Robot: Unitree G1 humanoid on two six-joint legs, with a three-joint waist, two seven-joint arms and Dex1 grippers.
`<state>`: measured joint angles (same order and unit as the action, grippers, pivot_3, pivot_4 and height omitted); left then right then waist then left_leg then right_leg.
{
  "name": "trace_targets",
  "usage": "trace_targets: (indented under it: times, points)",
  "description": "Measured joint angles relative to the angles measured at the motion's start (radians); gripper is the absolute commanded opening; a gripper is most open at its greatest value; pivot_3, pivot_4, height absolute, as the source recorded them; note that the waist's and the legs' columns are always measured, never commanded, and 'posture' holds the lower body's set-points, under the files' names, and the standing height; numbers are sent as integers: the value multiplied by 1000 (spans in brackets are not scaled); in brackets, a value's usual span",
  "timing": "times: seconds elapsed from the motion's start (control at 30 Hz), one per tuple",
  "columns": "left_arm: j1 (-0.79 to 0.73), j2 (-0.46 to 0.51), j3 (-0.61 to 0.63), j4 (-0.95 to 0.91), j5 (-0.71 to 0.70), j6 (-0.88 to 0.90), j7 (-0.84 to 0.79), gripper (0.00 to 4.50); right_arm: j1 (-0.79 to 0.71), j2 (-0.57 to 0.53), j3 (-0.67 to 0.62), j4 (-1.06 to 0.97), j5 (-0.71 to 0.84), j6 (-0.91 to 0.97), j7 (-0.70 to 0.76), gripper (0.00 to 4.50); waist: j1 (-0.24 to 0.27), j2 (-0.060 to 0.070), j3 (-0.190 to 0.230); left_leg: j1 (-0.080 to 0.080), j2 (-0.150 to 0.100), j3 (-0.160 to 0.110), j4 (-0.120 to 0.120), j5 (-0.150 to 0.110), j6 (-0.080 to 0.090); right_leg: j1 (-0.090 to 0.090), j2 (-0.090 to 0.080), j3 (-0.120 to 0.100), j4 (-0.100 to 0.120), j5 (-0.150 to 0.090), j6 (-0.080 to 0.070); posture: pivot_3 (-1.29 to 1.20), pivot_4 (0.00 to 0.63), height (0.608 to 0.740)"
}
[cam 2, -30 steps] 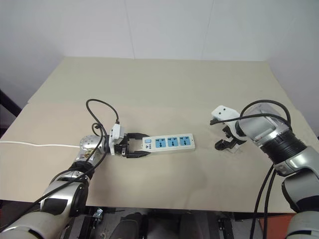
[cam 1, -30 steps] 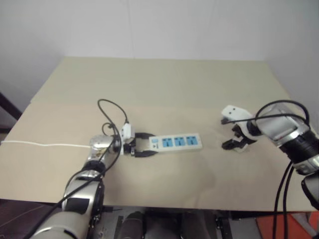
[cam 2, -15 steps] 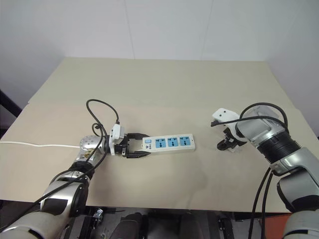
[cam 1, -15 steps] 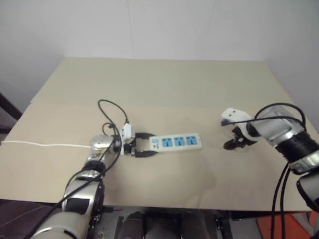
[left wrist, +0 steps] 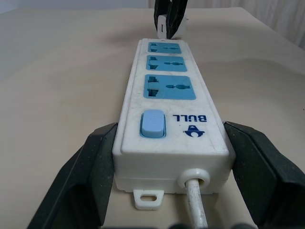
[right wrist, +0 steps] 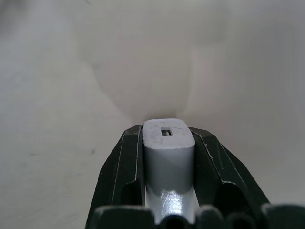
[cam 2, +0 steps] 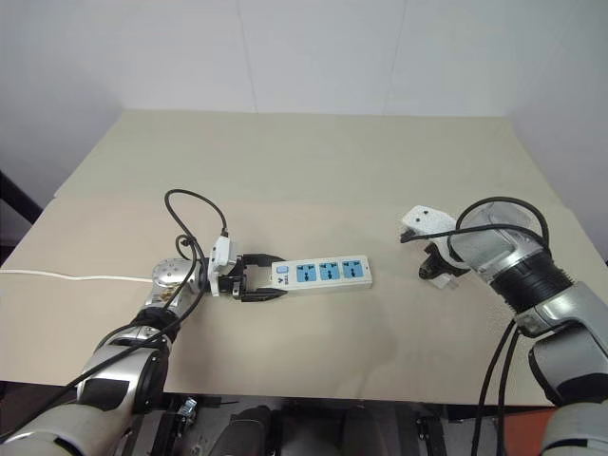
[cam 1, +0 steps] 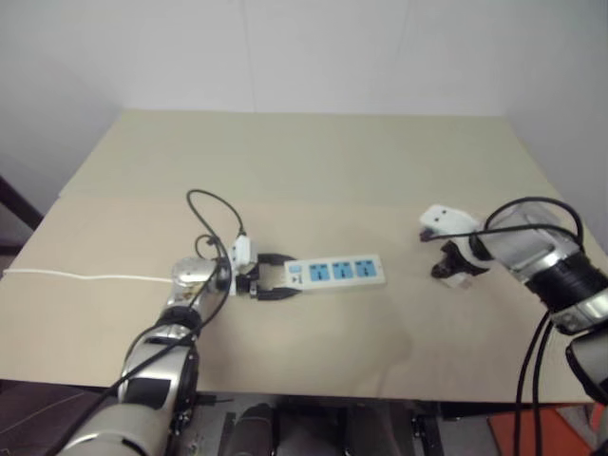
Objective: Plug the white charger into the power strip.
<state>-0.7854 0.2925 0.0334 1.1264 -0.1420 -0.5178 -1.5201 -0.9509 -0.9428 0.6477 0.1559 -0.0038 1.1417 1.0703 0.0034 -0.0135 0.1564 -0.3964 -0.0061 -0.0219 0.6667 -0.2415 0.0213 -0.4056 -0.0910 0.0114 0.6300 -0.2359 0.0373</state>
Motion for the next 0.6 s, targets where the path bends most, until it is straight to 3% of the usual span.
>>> trace_targets:
  times: [0.07, 0.2, 0.4, 0.6]
  points:
    - [-1, 0, -3, -2, 0, 2, -2, 3219, 21, -17, -58, -68, 26, -3, 5, 1108, 1, 0, 0, 0, 0, 0, 0, 0, 0, 0, 0, 0, 0, 0, 0, 0, 150, 740]
    - [-1, 0, -7, -5, 0, 19, -12, 3219, 71, 2, -291, -195, 139, -73, 18, 1108, 0, 0, 0, 0, 0, -1, 0, 0, 0, 1, 0, -1, -1, 0, 0, 0, 150, 740]
    - [-5, -3, -20, -5, 0, 42, -51, 3219, 169, 197, -621, -289, 391, -252, 60, 1108, 3, -2, -2, 2, 1, -2, 1, 0, 0, 4, 2, -1, 0, 0, 0, 0, 150, 740]
    - [-19, -1, -54, -5, -4, 66, -70, 3219, 304, 474, -687, -193, 499, -494, 63, 1108, 3, -3, -2, 3, 1, -1, 1, 0, 0, 4, 1, -1, 2, 0, 0, 0, 150, 740]
